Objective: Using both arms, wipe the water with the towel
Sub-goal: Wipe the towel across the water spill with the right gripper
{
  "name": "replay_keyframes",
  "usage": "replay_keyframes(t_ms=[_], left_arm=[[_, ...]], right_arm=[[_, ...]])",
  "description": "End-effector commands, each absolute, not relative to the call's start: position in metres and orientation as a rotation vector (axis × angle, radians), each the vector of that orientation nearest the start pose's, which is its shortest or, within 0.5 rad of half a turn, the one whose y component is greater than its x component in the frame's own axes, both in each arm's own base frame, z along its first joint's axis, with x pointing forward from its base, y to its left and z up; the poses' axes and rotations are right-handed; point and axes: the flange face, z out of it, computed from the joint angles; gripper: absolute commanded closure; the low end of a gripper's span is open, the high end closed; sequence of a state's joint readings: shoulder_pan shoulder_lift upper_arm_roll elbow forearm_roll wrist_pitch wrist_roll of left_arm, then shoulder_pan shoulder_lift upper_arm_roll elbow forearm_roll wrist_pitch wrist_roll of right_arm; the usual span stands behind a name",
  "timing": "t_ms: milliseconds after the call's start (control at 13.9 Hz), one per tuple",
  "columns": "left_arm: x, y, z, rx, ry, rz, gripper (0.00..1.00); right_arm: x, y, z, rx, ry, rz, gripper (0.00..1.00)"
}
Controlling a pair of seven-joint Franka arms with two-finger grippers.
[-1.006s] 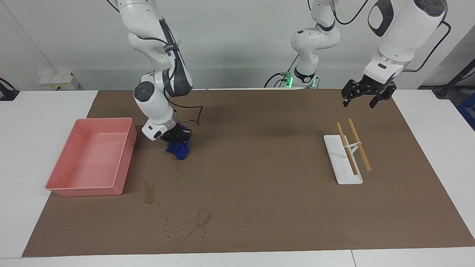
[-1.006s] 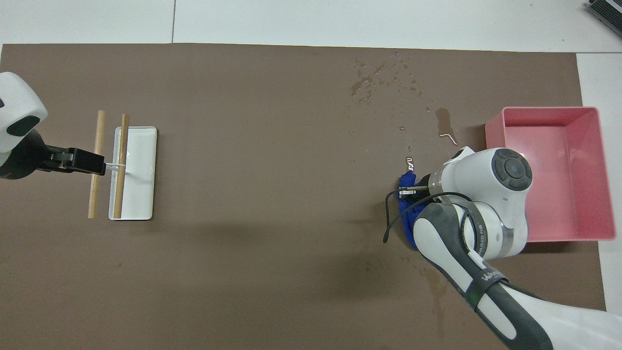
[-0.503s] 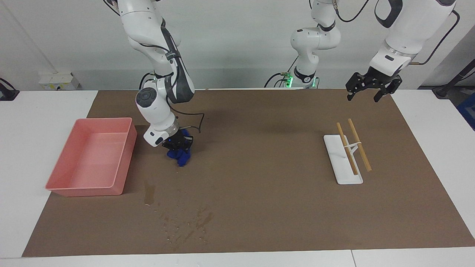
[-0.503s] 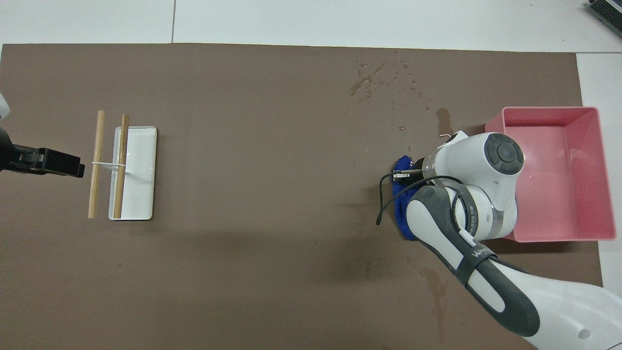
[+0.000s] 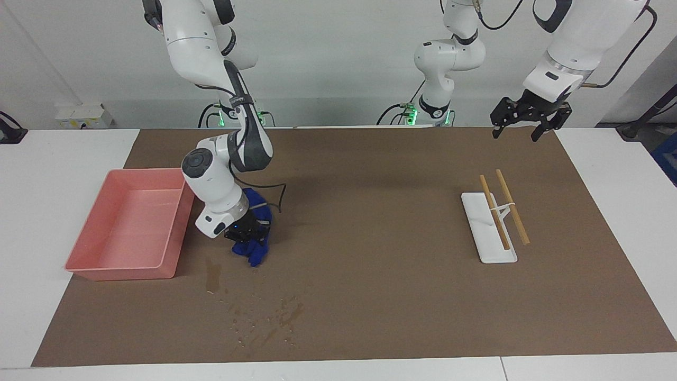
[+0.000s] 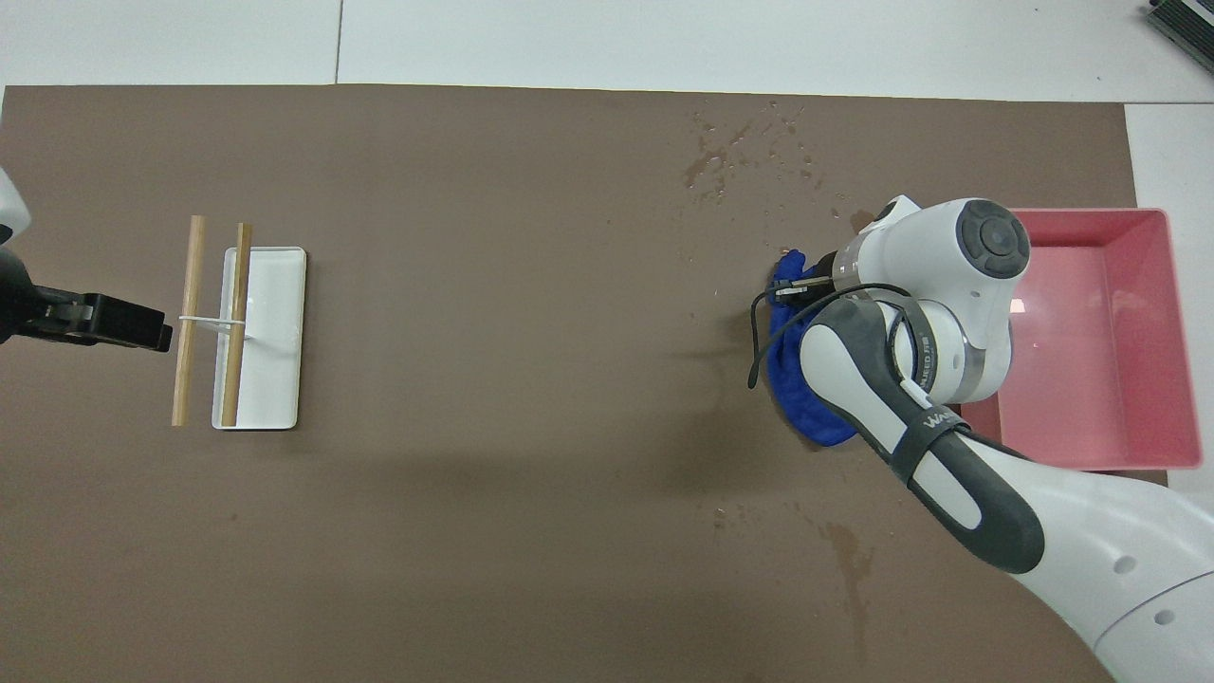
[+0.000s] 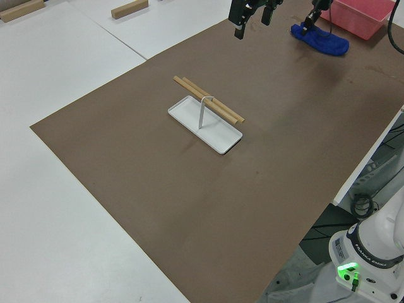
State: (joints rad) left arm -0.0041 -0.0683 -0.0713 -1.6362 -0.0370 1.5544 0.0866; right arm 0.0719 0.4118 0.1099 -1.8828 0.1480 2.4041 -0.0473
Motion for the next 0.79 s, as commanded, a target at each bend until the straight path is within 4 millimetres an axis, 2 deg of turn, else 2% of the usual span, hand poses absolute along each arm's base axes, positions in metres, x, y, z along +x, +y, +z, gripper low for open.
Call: replay_keyframes(t_ms=[0, 144, 431, 575, 719], left_arm=[[0.525, -0.050, 0.633, -3.161, 0.288, 0.032, 0.00], [0.522, -0.053, 0.630, -3.159, 0.295, 0.059, 0.00], [0.523, -0.045, 0.630, -3.162, 0.271, 0.046, 0.00], [0.523, -0.045, 0.630, -3.162, 0.273, 0.046, 0.00], [0.523, -0.046, 0.630, -3.161, 0.275, 0.046, 0.00]], right_arm=[[0.662, 0.089, 0.295, -3.057, -0.326, -0.208, 1.00], [0.669, 0.080, 0.298, -3.087, -0.429, -0.231, 1.00], [0.678, 0.048, 0.303, -3.113, -0.568, -0.262, 1.00], [0.677, 0.051, 0.302, -3.112, -0.573, -0.262, 1.00], [0.670, 0.061, 0.292, -3.101, -0.552, -0.226, 1.00]])
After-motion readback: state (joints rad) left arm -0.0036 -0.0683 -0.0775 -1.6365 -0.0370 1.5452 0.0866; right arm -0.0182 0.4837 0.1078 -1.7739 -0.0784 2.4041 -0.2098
